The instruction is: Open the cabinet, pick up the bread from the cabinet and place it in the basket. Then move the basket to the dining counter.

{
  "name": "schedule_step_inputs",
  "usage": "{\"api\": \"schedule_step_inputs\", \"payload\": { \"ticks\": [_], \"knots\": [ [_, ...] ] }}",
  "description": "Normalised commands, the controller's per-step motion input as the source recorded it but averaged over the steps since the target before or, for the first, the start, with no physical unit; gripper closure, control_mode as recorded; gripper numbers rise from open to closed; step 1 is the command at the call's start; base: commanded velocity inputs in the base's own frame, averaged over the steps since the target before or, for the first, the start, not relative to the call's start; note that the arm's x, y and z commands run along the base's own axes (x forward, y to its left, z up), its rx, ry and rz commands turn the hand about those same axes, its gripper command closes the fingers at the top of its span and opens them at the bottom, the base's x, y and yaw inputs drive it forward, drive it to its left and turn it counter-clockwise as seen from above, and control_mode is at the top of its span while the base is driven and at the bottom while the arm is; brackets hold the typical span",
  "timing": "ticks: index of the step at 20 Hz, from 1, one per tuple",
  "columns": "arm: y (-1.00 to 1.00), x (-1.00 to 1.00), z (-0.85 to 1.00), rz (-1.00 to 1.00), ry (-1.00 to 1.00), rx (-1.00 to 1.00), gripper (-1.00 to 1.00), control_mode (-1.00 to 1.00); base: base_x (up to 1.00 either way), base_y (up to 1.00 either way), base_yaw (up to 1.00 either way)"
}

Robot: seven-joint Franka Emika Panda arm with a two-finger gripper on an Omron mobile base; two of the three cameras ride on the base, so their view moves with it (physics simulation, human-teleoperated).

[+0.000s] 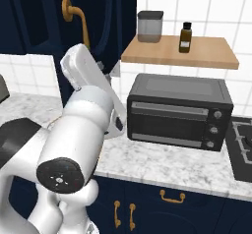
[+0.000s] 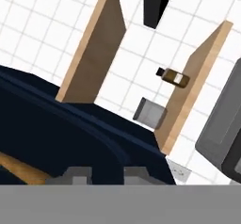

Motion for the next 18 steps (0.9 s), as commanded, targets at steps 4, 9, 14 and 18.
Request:
{"api": "schedule_step_inputs", "payload": {
  "ticks": [4,9,14,18],
  "knots": [
    [-0.33,-1.0,0.62,0.1,-0.08,0.07,1.0,-1.0,0.0,0.0,0.0],
    [0.73,-1.0,-0.13,0.08,-0.07,-0.16,1.0,-1.0,0.0,0.0,0.0],
    [1.0,-0.75,-0.18,0.21,0.0,-0.42,1.0,-1.0,0.0,0.0,0.0],
    [1.0,-0.39,0.15,0.07,0.0,-0.62,1.0,-1.0,0.0,0.0,0.0]
  ]
}}
